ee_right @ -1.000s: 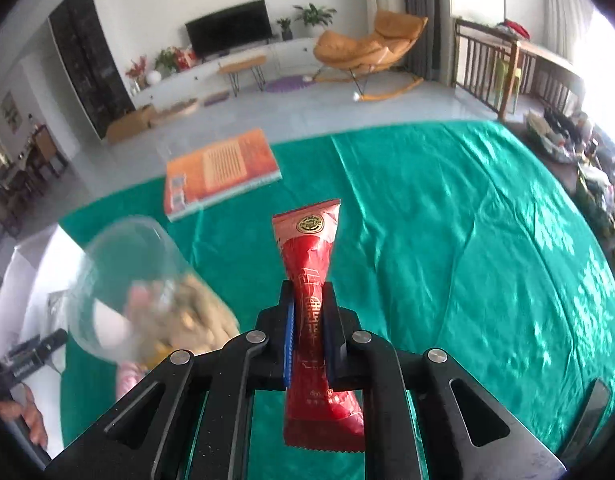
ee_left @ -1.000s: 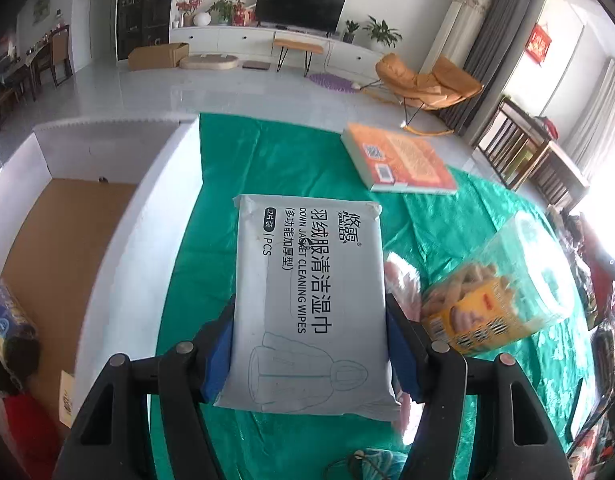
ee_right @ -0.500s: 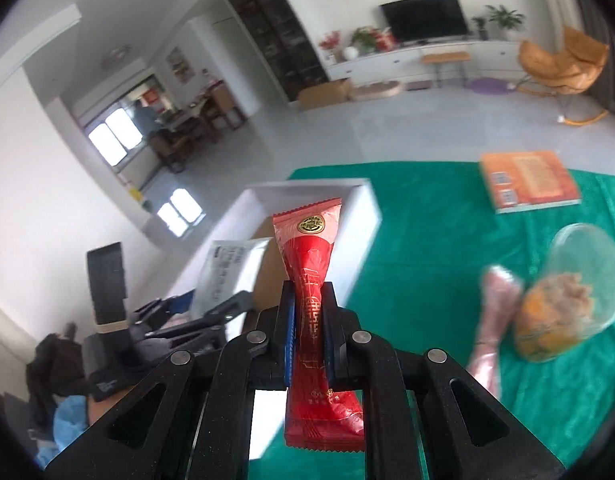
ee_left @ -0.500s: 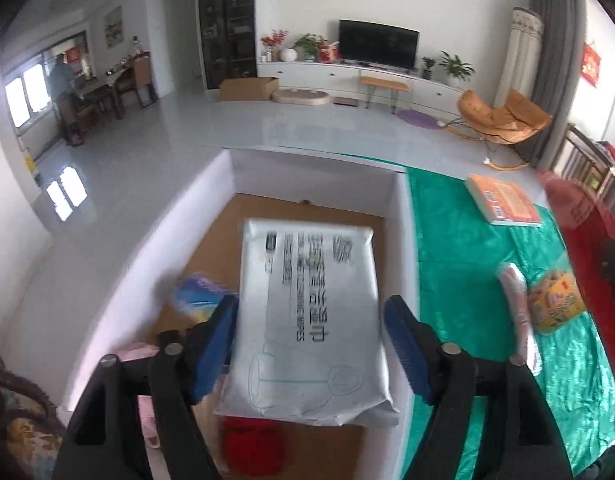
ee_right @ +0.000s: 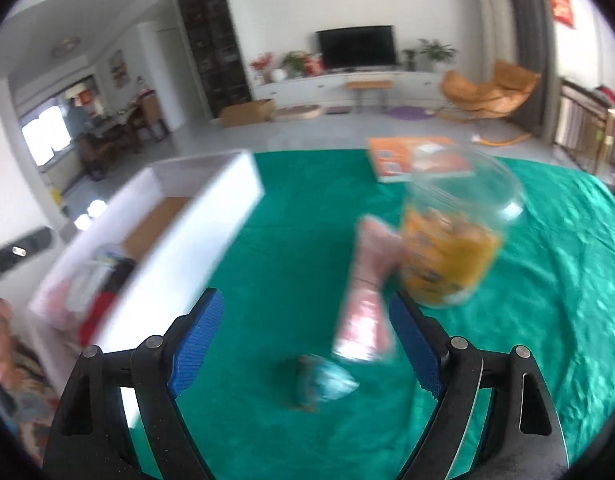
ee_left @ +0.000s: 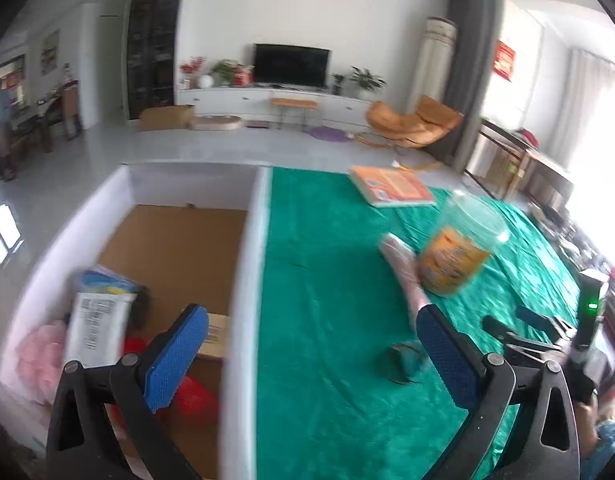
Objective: Organize soft objects
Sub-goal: 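Bring both empty grippers back over the table, then move the left gripper toward the teal mask with black strap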
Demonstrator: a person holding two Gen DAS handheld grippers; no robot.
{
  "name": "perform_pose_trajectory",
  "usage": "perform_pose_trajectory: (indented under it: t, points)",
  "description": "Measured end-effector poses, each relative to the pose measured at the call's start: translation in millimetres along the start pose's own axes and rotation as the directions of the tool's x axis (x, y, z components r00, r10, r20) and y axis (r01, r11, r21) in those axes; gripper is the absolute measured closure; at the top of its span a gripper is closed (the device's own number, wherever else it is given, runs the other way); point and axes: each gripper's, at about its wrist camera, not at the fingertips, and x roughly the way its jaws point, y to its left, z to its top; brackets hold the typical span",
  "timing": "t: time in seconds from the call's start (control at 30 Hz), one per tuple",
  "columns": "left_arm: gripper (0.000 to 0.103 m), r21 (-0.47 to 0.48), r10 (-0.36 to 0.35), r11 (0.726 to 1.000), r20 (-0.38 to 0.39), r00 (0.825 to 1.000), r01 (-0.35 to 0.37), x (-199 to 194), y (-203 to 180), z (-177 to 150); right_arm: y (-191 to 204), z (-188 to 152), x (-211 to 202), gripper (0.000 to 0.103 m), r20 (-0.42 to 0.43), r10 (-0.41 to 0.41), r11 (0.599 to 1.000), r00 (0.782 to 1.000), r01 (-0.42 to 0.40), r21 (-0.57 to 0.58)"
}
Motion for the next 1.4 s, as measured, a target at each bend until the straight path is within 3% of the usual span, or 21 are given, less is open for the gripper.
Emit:
perform_pose_trajectory:
  t: [0.1, 0.2, 0.27, 0.47, 0.6, 0.67, 0.77, 1.17, 1.3, 1.4]
  points:
    - [0.000, 0.100, -0.088, 0.990, -0.116, 0.989, 0.100, 36, -62, -27, -64, -44, 21, 0.017, -0.077, -0.191, 0.978, 0.979, 0.196, 0.076]
    - [0.000, 0.172, -0.066, 0.980, -0.178, 0.982, 0.098, 75, -99, -49, -120, -71, 23, 0.017, -0.135, -0.286, 0.934, 0.949, 0.308, 0.182]
    - [0.000, 0.190, -0.041, 0.979, -0.202, 0.979, 0.080, 96, -109, -63, -147, -79, 21, 0.017, -0.158, -0.310, 0.912, 0.938, 0.340, 0.231]
    - [0.000, 0.150, 0.058, 0.988, -0.208, 0.976, -0.027, 136, -92, -85, -174, -84, 21, 0.016, -0.174, -0.311, 0.886, 0.934, 0.351, 0.304]
    - [0.000, 0.089, 0.077, 0.994, -0.217, 0.973, -0.059, 155, -70, -91, -172, -86, 25, 0.015, -0.191, -0.349, 0.885, 0.917, 0.390, 0.254]
    - [0.000, 0.087, 0.092, 0.994, -0.236, 0.967, -0.073, 165, -62, -95, -173, -87, 24, 0.014, -0.189, -0.340, 0.887, 0.921, 0.381, 0.262]
    - [0.000, 0.104, 0.069, 0.993, -0.204, 0.977, -0.049, 165, -59, -97, -171, -88, 24, 0.013, -0.190, -0.341, 0.887, 0.921, 0.382, 0.259]
    - [0.000, 0.138, 0.050, 0.990, -0.217, 0.975, -0.020, 163, -57, -97, -171, -87, 23, 0.013, -0.189, -0.341, 0.887, 0.921, 0.382, 0.259]
    - [0.000, 0.136, -0.043, 0.988, -0.221, 0.974, 0.075, 141, -57, -107, -170, -87, 23, 0.013, -0.189, -0.342, 0.887, 0.921, 0.382, 0.259]
    - [0.000, 0.145, -0.066, 0.984, -0.220, 0.973, 0.100, 134, -59, -110, -170, -87, 23, 0.013, -0.189, -0.342, 0.887, 0.920, 0.383, 0.259]
